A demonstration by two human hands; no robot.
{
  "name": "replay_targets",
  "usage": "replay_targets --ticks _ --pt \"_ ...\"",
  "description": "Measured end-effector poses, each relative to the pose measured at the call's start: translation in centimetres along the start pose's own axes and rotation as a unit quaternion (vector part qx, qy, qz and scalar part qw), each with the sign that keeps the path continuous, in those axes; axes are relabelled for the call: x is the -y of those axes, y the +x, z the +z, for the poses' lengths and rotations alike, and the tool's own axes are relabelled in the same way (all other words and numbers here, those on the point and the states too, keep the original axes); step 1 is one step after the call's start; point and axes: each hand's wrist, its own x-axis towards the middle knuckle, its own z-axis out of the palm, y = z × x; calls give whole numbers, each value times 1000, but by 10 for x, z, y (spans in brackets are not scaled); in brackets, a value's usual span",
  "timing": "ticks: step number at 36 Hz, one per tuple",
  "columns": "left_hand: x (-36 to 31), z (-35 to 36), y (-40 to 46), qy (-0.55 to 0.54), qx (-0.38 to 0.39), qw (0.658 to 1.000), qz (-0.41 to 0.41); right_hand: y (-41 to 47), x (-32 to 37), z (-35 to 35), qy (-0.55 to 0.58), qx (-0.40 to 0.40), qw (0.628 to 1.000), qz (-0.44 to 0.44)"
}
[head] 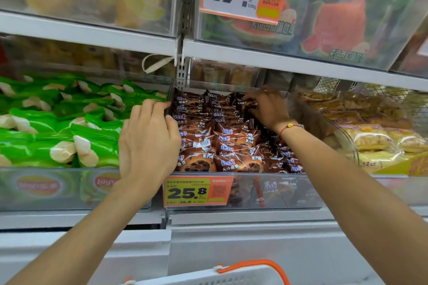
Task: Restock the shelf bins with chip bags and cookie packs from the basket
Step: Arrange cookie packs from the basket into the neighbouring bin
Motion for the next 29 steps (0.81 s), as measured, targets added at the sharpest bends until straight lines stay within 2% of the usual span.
replay_targets --ticks 2,9,15,24,29 --pt "0 0 0 1 -1 1000 2 0 1 3 -13 -6 1000 -4" --pt "2 2 0 2 -3 1000 4 -4 3 8 58 31 997 30" --pt "2 2 1 2 2 1000 5 -8 7 -17 148 118 979 69" --pt "-1 -1 3 -2 20 1000 2 -66 19 -61 217 93 968 89" --pt "-3 -13 6 22 68 997 12 -117 30 -87 212 34 972 92"
